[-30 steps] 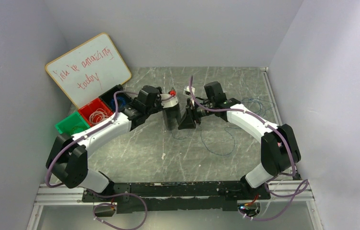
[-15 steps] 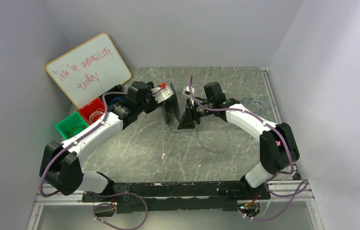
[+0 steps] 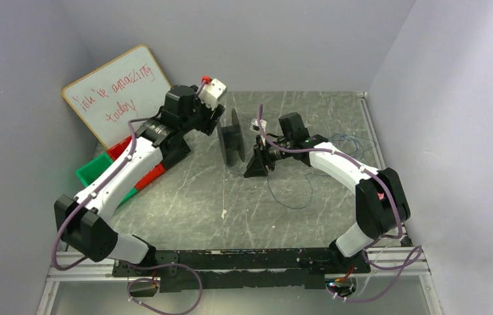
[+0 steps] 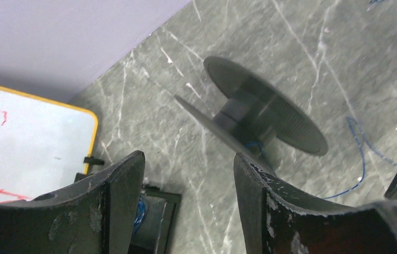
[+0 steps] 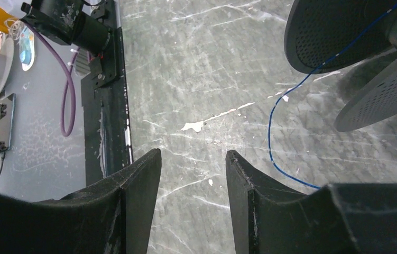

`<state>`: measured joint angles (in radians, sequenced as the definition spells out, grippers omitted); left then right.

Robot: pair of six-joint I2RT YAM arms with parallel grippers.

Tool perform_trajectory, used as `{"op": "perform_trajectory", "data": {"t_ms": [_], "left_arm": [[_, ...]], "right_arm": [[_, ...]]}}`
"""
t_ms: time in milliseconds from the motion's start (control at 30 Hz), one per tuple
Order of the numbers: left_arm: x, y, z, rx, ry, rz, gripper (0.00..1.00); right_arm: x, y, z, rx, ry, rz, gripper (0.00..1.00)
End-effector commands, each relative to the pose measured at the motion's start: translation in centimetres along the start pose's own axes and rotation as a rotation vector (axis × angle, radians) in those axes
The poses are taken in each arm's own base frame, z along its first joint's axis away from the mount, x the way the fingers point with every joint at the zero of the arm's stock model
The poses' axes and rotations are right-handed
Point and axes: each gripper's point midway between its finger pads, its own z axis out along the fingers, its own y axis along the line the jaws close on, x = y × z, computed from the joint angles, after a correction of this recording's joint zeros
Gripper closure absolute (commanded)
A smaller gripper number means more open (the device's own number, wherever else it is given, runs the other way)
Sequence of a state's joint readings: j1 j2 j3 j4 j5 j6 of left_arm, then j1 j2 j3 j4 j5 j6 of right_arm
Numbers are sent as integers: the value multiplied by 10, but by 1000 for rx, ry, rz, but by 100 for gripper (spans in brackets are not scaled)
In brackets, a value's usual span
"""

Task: Wrap the cables
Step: Place the cable on the cable reel.

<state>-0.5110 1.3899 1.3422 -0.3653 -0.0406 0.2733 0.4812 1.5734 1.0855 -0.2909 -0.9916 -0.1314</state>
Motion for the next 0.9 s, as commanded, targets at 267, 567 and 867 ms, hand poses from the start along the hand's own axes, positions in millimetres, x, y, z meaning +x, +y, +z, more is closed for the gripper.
{"op": "perform_trajectory", "data": {"t_ms": [267, 567, 867], "left_arm": [[13, -17, 74, 18, 113, -236, 34], [35, -18, 97, -3, 199, -230, 59], [44, -23, 92, 26, 233, -192, 83]], "right_arm": [[-16, -1, -7, 20, -30, -81, 47], [-19, 0, -13, 19, -51, -83, 47], [-26, 3, -21, 36, -54, -125, 47]]}}
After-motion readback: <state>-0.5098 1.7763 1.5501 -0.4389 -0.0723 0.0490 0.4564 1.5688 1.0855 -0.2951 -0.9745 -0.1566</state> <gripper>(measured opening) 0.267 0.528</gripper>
